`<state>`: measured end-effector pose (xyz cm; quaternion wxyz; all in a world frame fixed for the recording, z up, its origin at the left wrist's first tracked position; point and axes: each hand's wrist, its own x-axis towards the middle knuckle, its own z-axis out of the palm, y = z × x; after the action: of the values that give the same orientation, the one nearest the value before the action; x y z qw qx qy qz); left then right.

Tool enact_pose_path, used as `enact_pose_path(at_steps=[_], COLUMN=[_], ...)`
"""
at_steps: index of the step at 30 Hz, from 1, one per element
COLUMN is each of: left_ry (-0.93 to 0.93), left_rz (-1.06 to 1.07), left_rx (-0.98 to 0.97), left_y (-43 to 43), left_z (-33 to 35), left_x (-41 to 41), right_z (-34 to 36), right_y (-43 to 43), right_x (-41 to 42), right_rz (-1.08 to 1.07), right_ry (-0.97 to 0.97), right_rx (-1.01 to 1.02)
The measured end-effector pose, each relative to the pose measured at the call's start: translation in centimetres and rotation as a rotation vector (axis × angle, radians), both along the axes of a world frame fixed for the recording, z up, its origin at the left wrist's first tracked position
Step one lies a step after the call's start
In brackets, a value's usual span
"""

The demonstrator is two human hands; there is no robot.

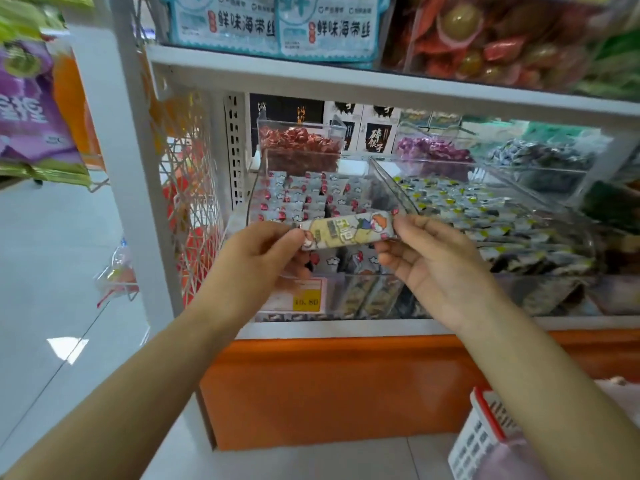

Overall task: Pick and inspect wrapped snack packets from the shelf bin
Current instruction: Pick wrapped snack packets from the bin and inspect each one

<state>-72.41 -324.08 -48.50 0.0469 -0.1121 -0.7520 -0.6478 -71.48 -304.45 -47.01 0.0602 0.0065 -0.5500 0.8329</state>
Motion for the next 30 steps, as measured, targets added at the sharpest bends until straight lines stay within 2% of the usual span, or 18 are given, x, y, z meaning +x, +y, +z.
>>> enact_pose_path(at_steps=[4, 9, 13, 22, 25, 30], left_ry=[-0.099, -0.045, -0.131, -0.385, -0.378, -0.234], left_rz=[0.021, 0.091, 0.076, -0.044, -0.057, 0.015], left_rx=[0.149, 0.122, 0.2, 0.507, 0.533, 0.47], left_y=[0.2, 0.2, 0.3, 0.3, 0.2, 0.3], left_z=[0.2, 0.3, 0.6, 1.4, 1.3, 1.0], left_x=[-0.3, -0.4, -0.2, 0.1, 0.1, -0.3], right_z=[0.0, -0.4, -0.4, -0.1, 0.1, -0.2], right_y=[0.3, 0.4, 0.1, -0.3, -0.5, -0.3], right_x=[0.1, 0.0, -0.3, -0.2, -0.1, -0.4], right_rz=[0.055, 0.056, 0.078, 0.125, 0.143, 0.102], right_ry=[-0.009, -0.075, -0.137, -0.26, -0.253, -0.2], right_rx=[-0.077, -0.053, -0.183, -0.482, -0.525, -0.397])
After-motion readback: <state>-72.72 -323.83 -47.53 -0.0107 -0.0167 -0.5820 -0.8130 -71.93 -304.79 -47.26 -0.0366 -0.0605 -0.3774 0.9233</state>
